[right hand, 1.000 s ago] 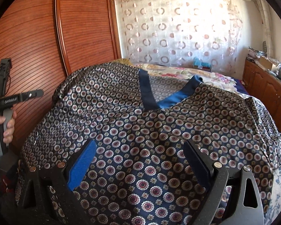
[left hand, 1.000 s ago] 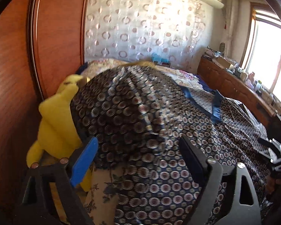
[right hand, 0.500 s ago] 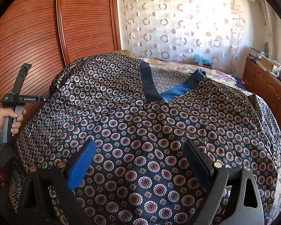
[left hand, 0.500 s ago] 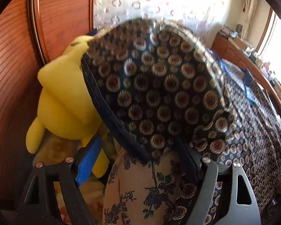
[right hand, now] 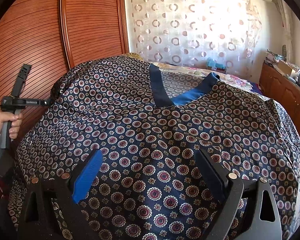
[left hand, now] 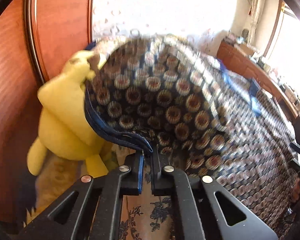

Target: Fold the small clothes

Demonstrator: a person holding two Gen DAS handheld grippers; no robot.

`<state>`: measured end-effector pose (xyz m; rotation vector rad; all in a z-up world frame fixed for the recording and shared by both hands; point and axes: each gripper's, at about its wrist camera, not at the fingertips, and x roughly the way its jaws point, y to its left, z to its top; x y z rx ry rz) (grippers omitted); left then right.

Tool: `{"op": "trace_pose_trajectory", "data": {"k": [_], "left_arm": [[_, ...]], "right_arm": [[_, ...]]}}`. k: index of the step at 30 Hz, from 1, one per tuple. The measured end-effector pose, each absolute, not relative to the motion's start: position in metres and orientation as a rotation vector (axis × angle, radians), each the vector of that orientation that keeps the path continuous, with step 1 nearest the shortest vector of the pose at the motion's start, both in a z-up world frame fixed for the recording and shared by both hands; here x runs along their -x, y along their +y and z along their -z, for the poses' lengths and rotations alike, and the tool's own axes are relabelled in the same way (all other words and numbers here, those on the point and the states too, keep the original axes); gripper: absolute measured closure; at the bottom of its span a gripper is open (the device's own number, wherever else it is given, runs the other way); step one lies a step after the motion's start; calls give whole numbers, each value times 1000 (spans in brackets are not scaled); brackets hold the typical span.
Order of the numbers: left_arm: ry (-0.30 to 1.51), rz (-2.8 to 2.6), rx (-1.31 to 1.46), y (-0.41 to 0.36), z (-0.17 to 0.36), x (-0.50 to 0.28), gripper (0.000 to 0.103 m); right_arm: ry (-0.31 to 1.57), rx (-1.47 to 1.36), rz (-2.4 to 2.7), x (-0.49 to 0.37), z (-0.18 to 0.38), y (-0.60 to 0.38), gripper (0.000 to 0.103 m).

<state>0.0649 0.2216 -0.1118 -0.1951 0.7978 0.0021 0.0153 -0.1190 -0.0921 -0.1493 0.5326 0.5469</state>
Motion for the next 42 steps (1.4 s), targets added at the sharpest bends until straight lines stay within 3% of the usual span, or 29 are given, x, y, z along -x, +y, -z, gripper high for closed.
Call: {"op": "trace_pose_trajectory", "data": {"k": [9,16,17,22,24,38,42], "left_arm": [[638,116,41,168,20,-78,98],[659,269,-81,87,13,-94,97],[665,276,-91,81,15,-93,93],[653,279,-66,89,20,-82,36],[640,242,-47,102,21,-75,27],[722,56,174,202,69,-102,27],[737,92,267,210,74,-117,39]], "right_arm": [[532,141,-548,-14,92,-120,8],[532,135,-549,-14,93,-121,8],[532,135,-550,-14,93,-121,8],[545,131,-563,-16,92,-121,8],[551,129,-576,-17,90,-120,8],[482,178,-691,-30,47,-91,8],[469,191,-723,-49,37,-72,8]]}}
